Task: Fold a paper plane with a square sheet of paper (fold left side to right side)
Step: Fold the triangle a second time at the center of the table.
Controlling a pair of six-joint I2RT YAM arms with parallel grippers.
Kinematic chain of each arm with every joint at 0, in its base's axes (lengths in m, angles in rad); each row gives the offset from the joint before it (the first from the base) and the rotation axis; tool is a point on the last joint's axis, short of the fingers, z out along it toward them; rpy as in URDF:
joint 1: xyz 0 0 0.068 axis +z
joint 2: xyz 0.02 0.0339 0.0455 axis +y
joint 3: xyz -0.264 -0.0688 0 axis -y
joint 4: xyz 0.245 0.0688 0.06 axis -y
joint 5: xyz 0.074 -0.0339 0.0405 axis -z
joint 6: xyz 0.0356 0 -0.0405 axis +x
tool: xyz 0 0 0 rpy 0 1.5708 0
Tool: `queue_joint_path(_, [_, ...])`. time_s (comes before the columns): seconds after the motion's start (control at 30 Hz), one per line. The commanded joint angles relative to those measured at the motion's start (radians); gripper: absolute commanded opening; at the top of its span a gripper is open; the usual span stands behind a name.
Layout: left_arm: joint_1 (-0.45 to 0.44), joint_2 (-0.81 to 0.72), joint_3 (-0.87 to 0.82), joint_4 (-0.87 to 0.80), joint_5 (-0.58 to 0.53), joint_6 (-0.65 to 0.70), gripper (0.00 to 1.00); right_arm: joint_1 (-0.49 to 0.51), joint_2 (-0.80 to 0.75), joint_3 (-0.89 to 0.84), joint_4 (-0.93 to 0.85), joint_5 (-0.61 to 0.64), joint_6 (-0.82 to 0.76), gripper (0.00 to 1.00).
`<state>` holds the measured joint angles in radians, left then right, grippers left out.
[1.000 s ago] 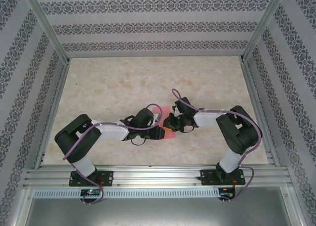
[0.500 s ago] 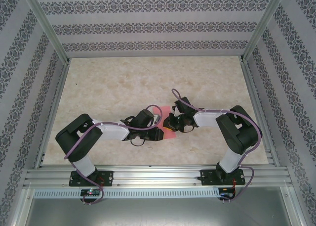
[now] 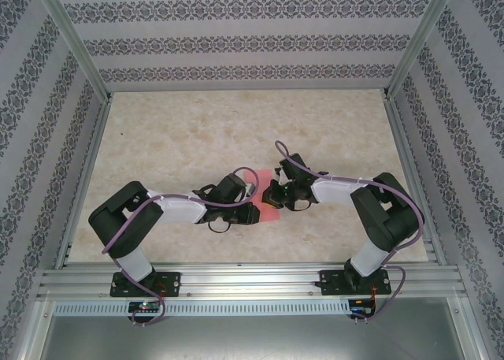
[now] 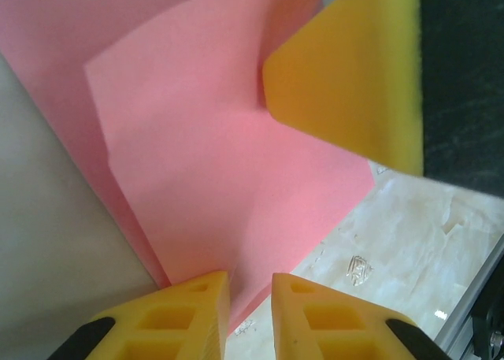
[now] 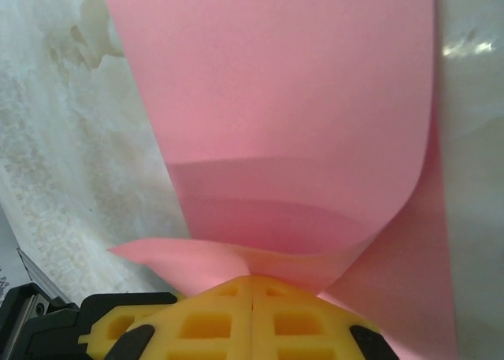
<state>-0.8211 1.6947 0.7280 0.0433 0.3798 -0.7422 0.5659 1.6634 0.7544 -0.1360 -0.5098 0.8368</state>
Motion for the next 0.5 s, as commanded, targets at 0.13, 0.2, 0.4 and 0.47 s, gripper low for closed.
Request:
queue_joint_path(0.13, [-0.013, 0.028, 0.013, -0.097, -0.047, 0.019, 0.22, 0.04, 0.018, -0.024, 0.039, -0.017, 0.027, 0.03])
queue_joint_path(0.2, [-0.015, 0.029, 0.013, -0.101, -0.053, 0.02, 0.21, 0.046, 0.03, -0.019, 0.047, -0.019, 0.03, 0.03])
queue_joint_path(0.4, [-0.019, 0.029, 0.019, -0.123, -0.075, 0.024, 0.2, 0.055, 0.045, -0.012, 0.022, -0.002, 0.02, 0.03])
queue_joint_path(0.47, [-0.021, 0.031, 0.02, -0.126, -0.077, 0.024, 0.2, 0.055, 0.05, -0.006, -0.004, 0.016, 0.003, 0.03])
